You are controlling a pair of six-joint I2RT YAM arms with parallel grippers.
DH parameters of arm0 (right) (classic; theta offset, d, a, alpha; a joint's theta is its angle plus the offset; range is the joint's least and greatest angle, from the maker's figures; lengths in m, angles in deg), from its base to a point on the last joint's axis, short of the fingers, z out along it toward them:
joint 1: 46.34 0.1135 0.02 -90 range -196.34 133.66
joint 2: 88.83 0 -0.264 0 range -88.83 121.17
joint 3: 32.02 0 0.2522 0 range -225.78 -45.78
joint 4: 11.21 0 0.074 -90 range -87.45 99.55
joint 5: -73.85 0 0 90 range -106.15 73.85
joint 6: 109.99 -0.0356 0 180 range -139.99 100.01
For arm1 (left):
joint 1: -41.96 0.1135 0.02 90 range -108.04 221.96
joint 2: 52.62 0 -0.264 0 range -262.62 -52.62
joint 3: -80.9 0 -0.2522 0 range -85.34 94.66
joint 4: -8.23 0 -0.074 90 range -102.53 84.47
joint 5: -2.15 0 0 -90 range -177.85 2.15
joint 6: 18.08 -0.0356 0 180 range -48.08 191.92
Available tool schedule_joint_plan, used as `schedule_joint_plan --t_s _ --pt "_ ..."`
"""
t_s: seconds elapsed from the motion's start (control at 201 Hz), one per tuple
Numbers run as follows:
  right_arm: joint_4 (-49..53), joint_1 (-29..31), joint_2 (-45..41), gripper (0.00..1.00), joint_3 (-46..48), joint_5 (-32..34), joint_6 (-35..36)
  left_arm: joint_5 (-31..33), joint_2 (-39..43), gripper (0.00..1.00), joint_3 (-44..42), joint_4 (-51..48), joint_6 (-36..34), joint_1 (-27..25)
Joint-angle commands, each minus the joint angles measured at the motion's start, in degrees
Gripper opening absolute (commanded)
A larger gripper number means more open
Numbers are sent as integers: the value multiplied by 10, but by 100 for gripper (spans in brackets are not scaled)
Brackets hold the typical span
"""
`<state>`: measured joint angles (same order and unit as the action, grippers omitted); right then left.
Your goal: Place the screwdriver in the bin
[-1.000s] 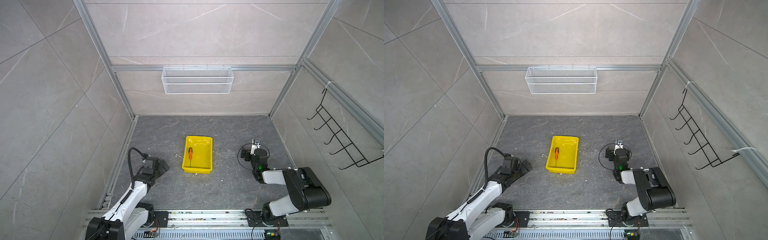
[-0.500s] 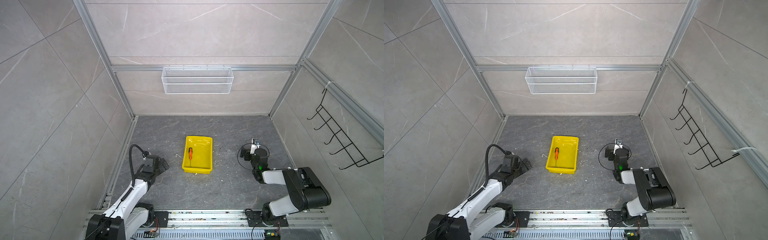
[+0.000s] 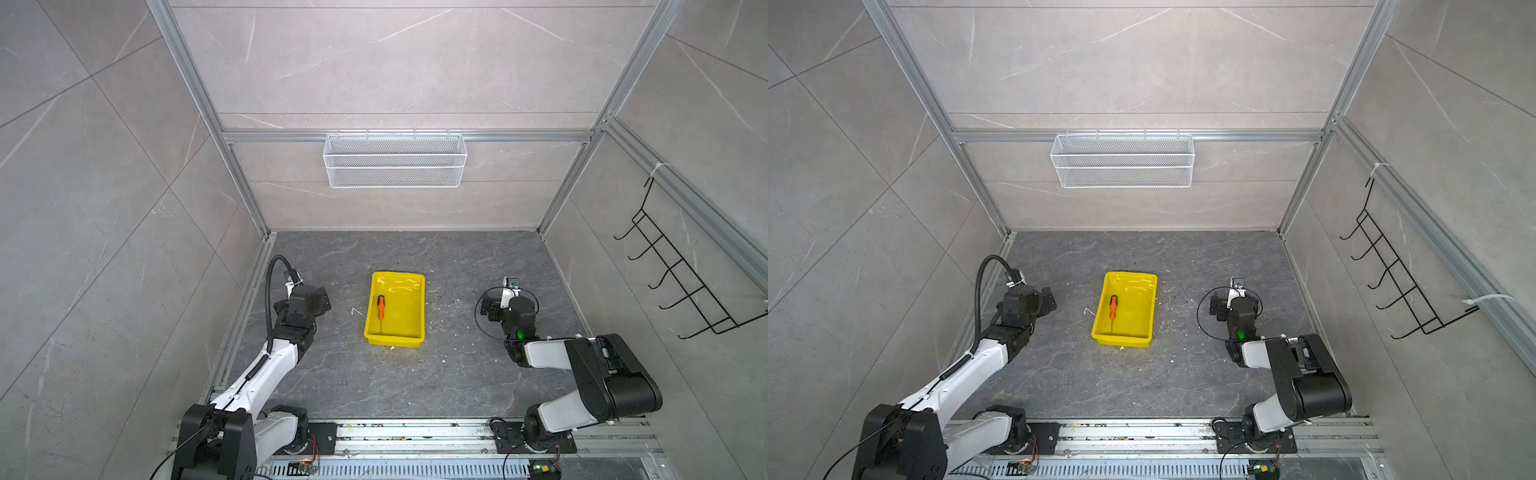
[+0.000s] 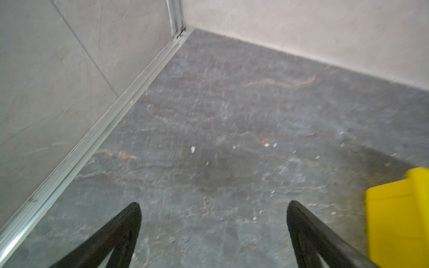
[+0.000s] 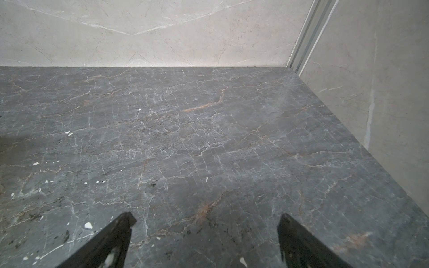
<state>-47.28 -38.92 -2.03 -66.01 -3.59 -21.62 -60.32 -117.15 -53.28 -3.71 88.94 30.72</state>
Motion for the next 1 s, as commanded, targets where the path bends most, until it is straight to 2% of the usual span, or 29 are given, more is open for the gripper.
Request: schedule_joint_plan --t_s 0.0,0.109,0.194,0.229,0.284,0.368,0.493,0.562,0.637,0.706,0.771,0.995 --pt "-12 0 0 100 0 -7 8 50 1 99 -26 76 -74 0" --pt "-12 0 0 100 0 -7 8 32 -23 100 -129 311 -179 1" --pt "-12 0 0 100 1 -7 7 38 -68 100 -172 433 -190 6" --pt "-12 0 0 99 0 -7 8 44 -81 100 -169 444 -191 7" --pt "-12 0 0 100 1 -7 7 3 -88 100 -158 430 -196 9" --pt "-12 0 0 100 1 -6 8 -40 -119 100 -157 471 -216 18" --pt "-12 0 0 100 1 -7 7 -71 -201 100 -179 605 -202 62" --pt "-12 0 0 100 1 -7 7 -99 -197 100 -181 582 -179 80" --pt "-12 -1 0 100 1 -7 7 -101 -235 100 -165 606 -195 80" --pt "-12 0 0 99 1 -6 7 -128 -211 100 -133 498 -171 97" --pt "-13 0 0 100 1 -6 7 -159 -220 100 -123 494 -165 116" --pt "-12 0 0 100 1 -6 8 -160 -217 100 -122 485 -164 116"
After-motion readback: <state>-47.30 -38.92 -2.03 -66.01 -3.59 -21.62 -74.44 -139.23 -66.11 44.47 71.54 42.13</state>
